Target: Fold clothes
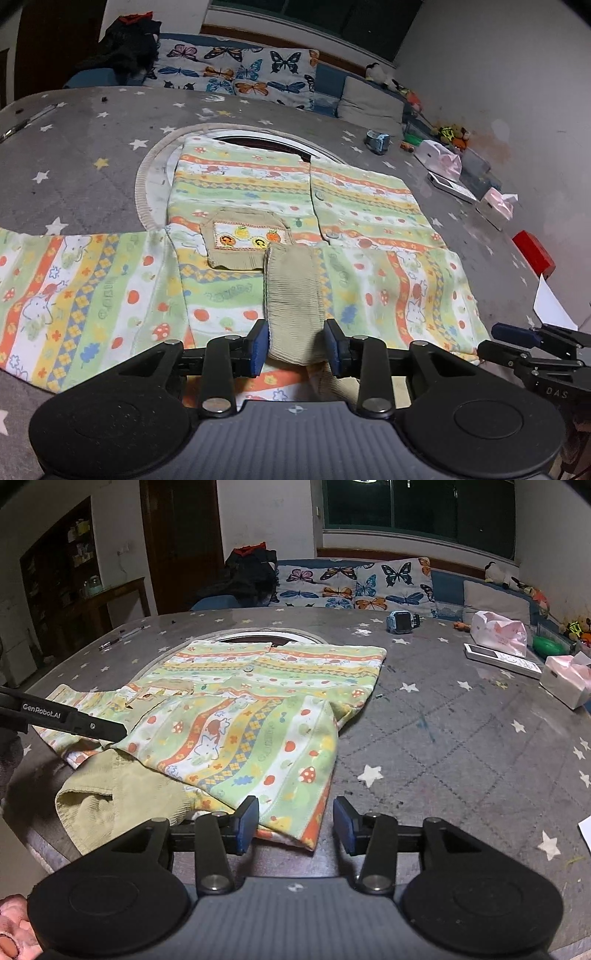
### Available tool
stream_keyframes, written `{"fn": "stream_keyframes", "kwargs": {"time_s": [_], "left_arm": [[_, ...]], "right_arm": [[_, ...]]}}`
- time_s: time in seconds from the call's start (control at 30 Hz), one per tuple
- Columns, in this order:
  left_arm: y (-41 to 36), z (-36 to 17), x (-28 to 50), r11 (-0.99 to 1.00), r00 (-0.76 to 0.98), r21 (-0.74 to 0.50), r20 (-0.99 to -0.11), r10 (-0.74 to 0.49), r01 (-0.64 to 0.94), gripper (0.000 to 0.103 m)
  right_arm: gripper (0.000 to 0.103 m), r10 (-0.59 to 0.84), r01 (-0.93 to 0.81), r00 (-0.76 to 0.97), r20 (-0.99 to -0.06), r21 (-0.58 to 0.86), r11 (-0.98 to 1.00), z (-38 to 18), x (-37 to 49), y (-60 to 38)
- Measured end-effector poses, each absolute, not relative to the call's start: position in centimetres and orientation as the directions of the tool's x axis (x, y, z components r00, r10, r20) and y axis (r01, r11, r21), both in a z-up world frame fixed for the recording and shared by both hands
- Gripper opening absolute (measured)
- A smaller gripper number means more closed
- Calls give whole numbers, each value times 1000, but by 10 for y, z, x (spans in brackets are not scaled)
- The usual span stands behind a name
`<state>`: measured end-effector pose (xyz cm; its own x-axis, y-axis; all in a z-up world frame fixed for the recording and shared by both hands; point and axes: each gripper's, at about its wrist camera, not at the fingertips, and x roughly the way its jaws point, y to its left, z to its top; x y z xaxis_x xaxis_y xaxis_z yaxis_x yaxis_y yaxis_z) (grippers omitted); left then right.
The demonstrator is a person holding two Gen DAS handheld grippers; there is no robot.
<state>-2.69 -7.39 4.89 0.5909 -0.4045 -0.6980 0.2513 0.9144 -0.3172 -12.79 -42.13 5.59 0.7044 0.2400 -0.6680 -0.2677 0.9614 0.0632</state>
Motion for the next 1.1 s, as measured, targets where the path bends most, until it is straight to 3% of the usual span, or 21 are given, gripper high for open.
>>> {"fn": "stream_keyframes", "kwargs": {"time_s": [0.3, 0.37, 0.4, 0.43, 0.9, 1.1], "left_arm": [[-69, 50, -34, 924, 598, -299, -705, -381, 237, 40], [-70, 49, -33, 922, 600, -302, -701, -386, 241, 33], [-69, 49, -32, 917, 596, -317, -697, -399, 243, 25], [-69, 49, -30, 913, 592, -331, -695, -407, 240, 10], [-85, 129, -27, 872, 701, -339, -521, -487, 354, 6], [-108, 171, -22, 821, 699, -344, -434, -569, 455, 6]], "right_arm": [[49, 241, -271, 710, -662, 59, 961, 54, -132, -420], [49, 242, -270, 709, -662, 62, 961, 53, -131, -420], [49, 243, -271, 710, -662, 61, 961, 53, -131, -419], [49, 244, -274, 710, -661, 59, 960, 54, -132, -418], [72, 233, -335, 745, -625, -48, 941, 54, -134, -393], [72, 195, -321, 783, -591, -115, 940, 52, -128, -381]]}}
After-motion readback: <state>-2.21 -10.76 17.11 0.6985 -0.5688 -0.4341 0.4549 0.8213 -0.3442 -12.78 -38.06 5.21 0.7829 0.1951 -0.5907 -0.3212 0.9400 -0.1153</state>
